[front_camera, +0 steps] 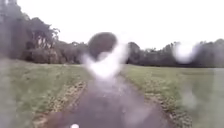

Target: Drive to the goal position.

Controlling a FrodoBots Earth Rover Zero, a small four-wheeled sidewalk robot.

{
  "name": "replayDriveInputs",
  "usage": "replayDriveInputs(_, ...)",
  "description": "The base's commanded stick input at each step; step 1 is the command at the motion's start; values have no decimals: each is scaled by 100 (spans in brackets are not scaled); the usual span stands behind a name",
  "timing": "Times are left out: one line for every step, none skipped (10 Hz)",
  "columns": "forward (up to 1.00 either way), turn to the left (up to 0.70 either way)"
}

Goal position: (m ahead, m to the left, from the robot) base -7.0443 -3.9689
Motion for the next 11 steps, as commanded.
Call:
replayDriveInputs(0, 0)
replayDriveInputs(0, 0)
replayDriveInputs(0, 0)
replayDriveInputs(0, 0)
replayDriveInputs(0, 0)
replayDriveInputs(0, 0)
replayDriveInputs(0, 0)
replayDriveInputs(85, 0)
replayDriveInputs(85, 0)
replayDriveInputs(85, 0)
replayDriveInputs(85, 0)
